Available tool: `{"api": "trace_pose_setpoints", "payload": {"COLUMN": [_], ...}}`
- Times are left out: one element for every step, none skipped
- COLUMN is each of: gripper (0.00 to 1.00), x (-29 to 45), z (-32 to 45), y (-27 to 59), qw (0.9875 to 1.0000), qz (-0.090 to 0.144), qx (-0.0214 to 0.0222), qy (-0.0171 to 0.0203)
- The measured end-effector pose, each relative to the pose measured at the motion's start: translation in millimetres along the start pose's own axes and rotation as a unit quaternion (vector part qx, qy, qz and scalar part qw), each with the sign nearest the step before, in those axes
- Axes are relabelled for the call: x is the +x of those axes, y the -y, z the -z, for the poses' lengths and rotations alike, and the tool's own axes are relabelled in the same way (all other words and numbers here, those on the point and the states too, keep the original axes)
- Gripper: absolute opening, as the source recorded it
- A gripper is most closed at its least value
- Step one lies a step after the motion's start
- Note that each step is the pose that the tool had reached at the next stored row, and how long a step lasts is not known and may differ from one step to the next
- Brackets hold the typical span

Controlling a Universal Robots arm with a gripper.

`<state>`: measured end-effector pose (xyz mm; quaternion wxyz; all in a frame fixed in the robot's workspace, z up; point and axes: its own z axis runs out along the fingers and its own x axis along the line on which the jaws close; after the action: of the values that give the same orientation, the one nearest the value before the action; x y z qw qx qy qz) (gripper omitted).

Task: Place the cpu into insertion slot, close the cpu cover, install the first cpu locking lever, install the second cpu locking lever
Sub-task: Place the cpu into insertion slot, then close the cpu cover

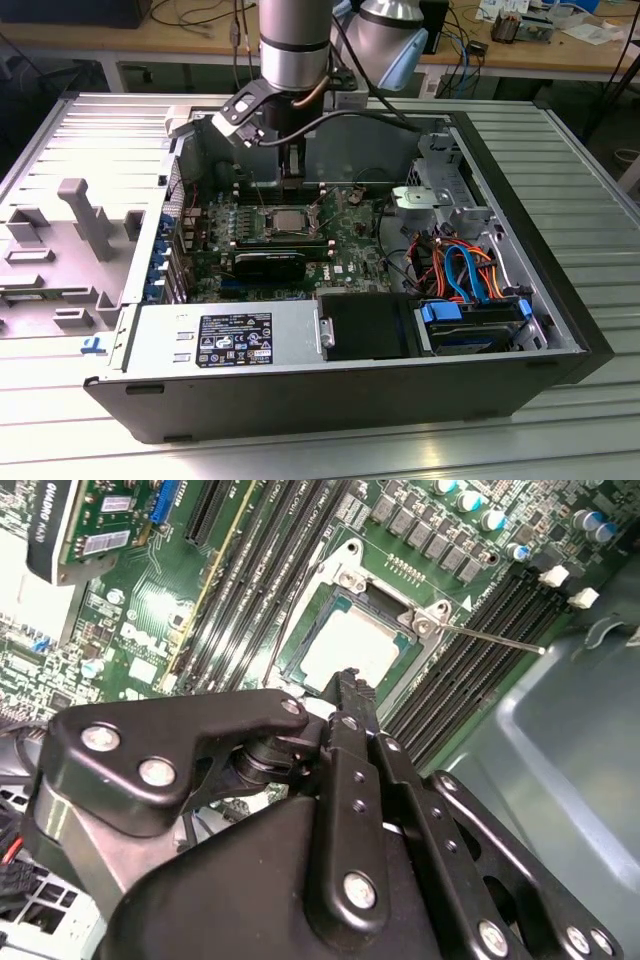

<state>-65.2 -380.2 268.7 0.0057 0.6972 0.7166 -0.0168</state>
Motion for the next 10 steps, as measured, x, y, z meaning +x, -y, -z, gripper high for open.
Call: {"api": "trace_pose_setpoints", "payload": {"gripper": [0.11, 0.11, 0.11, 0.11, 0.11, 0.11, 0.11, 0.11, 0.11, 0.11], "x": [-0.1, -0.1, -0.2, -0.2, -0.2, -0.1, -0.2, -0.2, -0.2, -0.2], "z": [1.9, 3.5, 5.1, 6.0, 6.1, 6.1, 6.1, 6.1, 6.2, 6.2], "y": [0.0, 0.1, 0.1, 0.1, 0.1, 0.1, 0.1, 0.1, 0.1, 0.1], "qw": [1.0000, 1.0000, 1.0000, 1.0000, 1.0000, 1.0000, 1.0000, 1.0000, 1.0000, 1.0000], "qz": [0.000, 0.000, 0.000, 0.000, 0.000, 0.000, 0.000, 0.000, 0.000, 0.000], "qx": [0.0000, 0.0000, 0.0000, 0.0000, -0.0001, -0.0001, -0.0001, 0.0000, 0.0000, 0.0000], "qy": [0.0000, 0.0000, 0.0000, 0.0000, -0.0003, -0.0004, -0.0004, -0.0003, -0.0003, -0.0003]}}
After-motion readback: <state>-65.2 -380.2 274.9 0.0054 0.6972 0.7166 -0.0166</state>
